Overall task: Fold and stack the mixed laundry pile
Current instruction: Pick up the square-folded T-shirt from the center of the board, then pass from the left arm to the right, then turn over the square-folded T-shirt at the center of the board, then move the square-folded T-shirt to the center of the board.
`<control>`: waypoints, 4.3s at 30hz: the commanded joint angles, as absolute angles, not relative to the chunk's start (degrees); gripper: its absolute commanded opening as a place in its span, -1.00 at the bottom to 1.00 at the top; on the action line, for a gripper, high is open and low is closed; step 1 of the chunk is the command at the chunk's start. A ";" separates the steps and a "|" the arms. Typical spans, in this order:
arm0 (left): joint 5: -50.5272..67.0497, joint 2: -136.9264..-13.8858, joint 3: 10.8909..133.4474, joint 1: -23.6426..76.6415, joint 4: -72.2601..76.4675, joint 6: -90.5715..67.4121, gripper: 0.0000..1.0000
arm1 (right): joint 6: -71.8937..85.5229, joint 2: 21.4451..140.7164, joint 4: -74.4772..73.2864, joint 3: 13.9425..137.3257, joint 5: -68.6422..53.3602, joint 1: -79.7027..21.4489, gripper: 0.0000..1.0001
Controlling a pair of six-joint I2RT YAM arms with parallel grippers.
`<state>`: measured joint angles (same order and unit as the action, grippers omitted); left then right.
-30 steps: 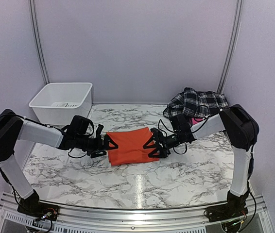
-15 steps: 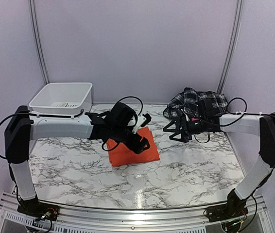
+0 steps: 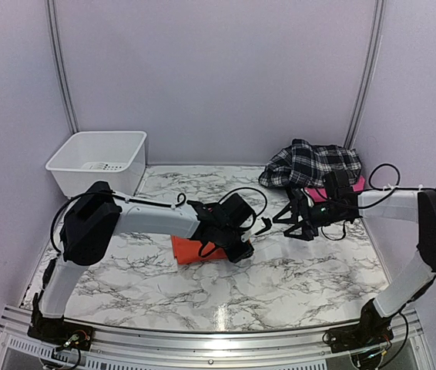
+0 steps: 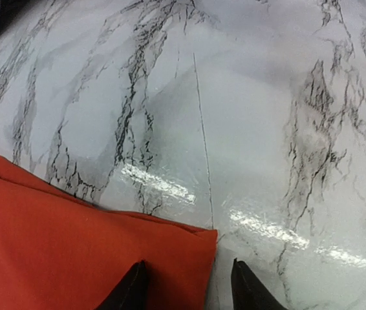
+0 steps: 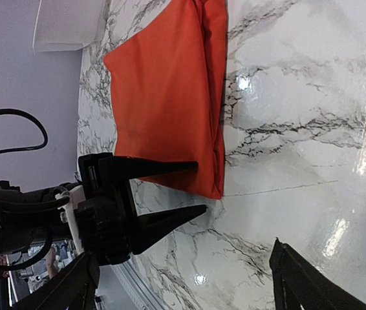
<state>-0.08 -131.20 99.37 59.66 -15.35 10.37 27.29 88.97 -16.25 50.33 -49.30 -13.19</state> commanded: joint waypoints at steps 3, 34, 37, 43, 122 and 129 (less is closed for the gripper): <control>1.80 -134.93 100.63 60.69 -17.74 13.46 -0.43 | 30.05 88.76 -13.16 46.88 -47.06 -12.52 0.75; 17.11 -114.35 83.92 61.07 -4.33 7.38 -0.94 | 67.19 111.04 25.96 45.50 -49.09 -25.75 0.52; 17.53 -113.64 83.30 61.29 -4.22 7.73 -0.93 | 70.86 113.16 29.74 44.87 -49.50 -25.75 0.32; 18.74 -112.27 81.72 62.45 -4.22 9.74 -0.93 | 73.15 116.99 32.24 46.20 -48.44 -25.78 0.11; 16.77 -104.88 72.88 55.03 -5.87 -24.32 0.79 | 16.56 83.87 -31.47 52.07 -34.78 -25.69 0.12; 15.91 -115.54 74.92 50.40 -6.95 -30.46 0.41 | 21.44 87.38 -19.02 41.67 -37.98 -26.06 0.04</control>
<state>15.05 -112.42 75.92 54.19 -6.07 -27.77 18.85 85.91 -28.73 42.96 -34.92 -25.96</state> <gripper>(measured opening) 0.731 0.528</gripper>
